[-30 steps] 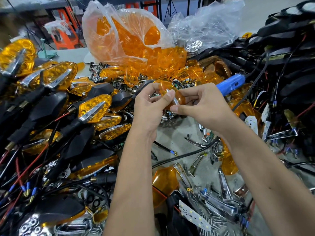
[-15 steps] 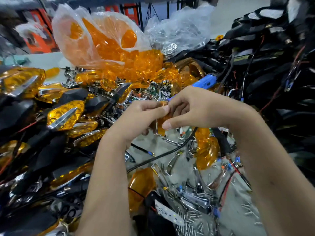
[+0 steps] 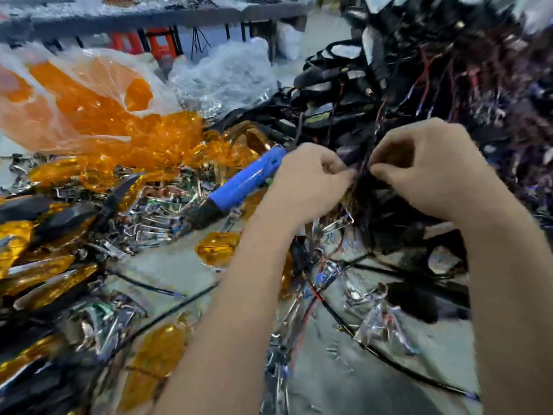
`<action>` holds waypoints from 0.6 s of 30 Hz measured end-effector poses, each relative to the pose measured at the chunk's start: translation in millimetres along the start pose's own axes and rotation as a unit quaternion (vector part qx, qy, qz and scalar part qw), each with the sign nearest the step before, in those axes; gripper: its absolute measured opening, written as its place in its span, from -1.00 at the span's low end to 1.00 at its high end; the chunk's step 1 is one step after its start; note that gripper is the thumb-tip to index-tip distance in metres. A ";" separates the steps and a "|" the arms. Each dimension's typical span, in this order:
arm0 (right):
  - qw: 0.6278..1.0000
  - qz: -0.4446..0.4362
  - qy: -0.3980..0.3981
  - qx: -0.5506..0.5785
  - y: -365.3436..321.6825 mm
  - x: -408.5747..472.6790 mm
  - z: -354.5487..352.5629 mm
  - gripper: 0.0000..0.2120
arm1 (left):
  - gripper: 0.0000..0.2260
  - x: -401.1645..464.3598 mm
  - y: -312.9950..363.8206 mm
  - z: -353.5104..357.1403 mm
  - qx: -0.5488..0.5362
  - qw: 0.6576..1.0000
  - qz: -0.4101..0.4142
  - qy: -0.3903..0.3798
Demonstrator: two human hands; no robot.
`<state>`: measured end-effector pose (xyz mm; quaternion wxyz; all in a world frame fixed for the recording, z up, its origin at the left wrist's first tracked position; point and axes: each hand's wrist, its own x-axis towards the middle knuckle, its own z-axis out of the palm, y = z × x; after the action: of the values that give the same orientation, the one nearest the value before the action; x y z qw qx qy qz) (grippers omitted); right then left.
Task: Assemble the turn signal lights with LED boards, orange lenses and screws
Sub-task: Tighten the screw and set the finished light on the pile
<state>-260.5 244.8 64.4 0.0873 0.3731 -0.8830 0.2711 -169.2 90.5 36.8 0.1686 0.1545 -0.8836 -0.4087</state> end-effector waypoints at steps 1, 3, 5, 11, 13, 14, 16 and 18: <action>0.999 0.022 0.030 -0.009 14.3 -7.2 -9.5 -0.88 | -0.80 5.2 14.1 18.2 0.012 0.999 0.023 -0.020; 0.996 0.073 0.027 -0.043 42.4 -18.7 -27.4 -0.79 | -0.85 9.3 36.6 52.3 0.008 0.998 0.055 -0.032; 0.987 0.119 -0.064 -0.089 64.0 -26.3 -39.3 -0.73 | -0.78 6.3 51.4 82.1 0.010 0.997 0.070 -0.041; 0.975 0.094 -0.169 -0.105 93.9 -37.4 -50.9 -0.72 | -0.86 4.1 62.0 114.9 0.017 0.991 0.072 -0.112; 0.986 0.097 -0.117 -0.063 102.1 -40.0 -45.3 -0.72 | -0.71 0.3 64.3 115.8 0.036 0.988 0.084 -0.126; 0.991 0.099 -0.082 -0.037 105.8 -41.1 -40.3 -0.72 | -0.60 -3.1 66.3 118.5 0.041 0.988 0.081 -0.128; 0.995 0.096 -0.021 0.008 110.8 -43.3 -30.6 -0.73 | -0.38 -10.8 71.8 127.2 0.052 0.991 0.062 -0.109; 0.991 0.098 0.026 0.082 115.1 -44.6 -21.6 -0.71 | -0.25 -15.5 77.7 136.2 0.077 0.992 0.042 -0.087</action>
<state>-311.3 350.0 19.0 0.0517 0.2833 -0.8875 0.3597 -223.6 236.2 11.3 0.0960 0.0937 -0.9295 -0.3437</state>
